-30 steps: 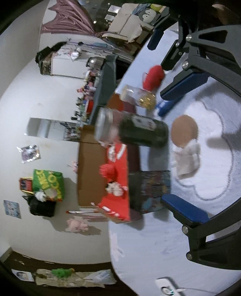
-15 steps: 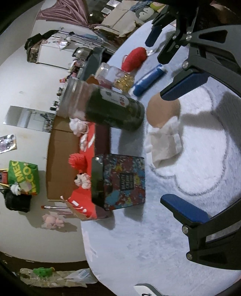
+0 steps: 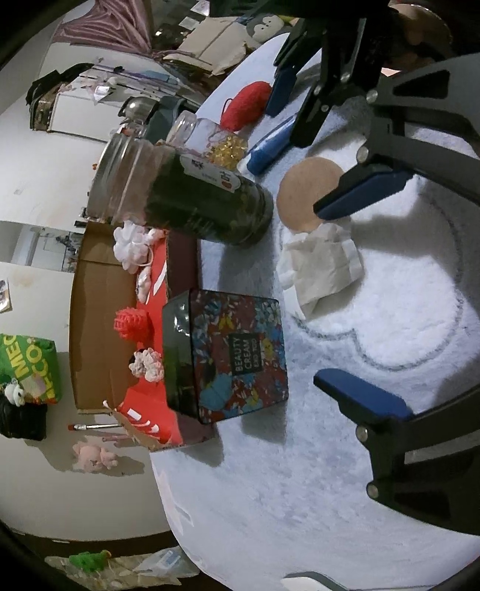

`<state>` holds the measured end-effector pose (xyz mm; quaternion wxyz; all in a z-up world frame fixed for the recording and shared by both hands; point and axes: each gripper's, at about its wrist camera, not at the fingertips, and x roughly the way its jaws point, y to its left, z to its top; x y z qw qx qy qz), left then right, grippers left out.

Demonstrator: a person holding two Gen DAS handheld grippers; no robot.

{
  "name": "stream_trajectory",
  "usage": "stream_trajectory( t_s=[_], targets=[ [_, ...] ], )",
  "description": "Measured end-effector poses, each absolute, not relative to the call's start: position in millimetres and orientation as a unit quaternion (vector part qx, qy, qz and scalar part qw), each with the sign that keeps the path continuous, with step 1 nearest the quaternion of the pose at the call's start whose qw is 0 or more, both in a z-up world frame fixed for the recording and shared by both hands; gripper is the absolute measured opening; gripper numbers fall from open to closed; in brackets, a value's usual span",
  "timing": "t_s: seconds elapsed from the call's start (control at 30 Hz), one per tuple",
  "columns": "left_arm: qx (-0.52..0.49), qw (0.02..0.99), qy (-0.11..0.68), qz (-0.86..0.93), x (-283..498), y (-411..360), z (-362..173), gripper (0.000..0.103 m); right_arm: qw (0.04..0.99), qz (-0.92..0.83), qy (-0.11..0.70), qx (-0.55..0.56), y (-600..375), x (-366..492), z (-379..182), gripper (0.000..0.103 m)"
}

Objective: Organize soft objects
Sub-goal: 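Withdraw both grippers from the box back over the table items, then grasp the white tissue with the left gripper while the right gripper grasps the blue-wrapped item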

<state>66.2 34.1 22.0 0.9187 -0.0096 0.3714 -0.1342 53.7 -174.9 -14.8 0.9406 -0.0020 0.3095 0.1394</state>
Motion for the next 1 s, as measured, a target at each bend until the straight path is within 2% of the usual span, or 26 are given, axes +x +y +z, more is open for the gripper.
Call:
stream_trajectory(
  t_s=[0.03, 0.1, 0.13, 0.17, 0.2, 0.23, 0.27, 0.53, 1.0],
  targets=[
    [-0.008, 0.919, 0.370, -0.135, 66, 33, 21, 0.077, 0.940, 0.141, 0.310, -0.003, -174, 55, -15, 0.076],
    [-0.005, 0.919, 0.369, -0.140, 68, 31, 21, 0.067, 0.941, 0.143, 0.306, -0.009, -172, 55, -16, 0.061],
    [-0.005, 0.919, 0.366, -0.145, 68, 31, 21, 0.055, 0.941, 0.146, 0.305, -0.013, -171, 55, -16, 0.046],
    [-0.006, 0.919, 0.366, -0.151, 68, 31, 20, 0.039, 0.941, 0.149, 0.305, -0.018, -170, 55, -17, 0.038],
    [-0.004, 0.918, 0.366, -0.154, 69, 30, 20, 0.034, 0.941, 0.153, 0.301, -0.022, -169, 53, -17, 0.034],
    [-0.004, 0.918, 0.364, -0.156, 68, 30, 21, 0.031, 0.940, 0.162, 0.300, -0.023, -169, 52, -17, 0.025],
    [-0.005, 0.918, 0.364, -0.159, 69, 31, 22, 0.023, 0.940, 0.168, 0.296, -0.026, -168, 49, -17, 0.023],
    [-0.012, 0.920, 0.346, -0.185, 58, 27, 38, 0.021, 0.944, 0.190, 0.268, -0.023, -168, 33, -4, 0.021],
    [-0.009, 0.914, 0.347, -0.209, 58, 10, 43, 0.021, 0.942, 0.198, 0.270, -0.015, -168, 32, 1, 0.021]
  ],
)
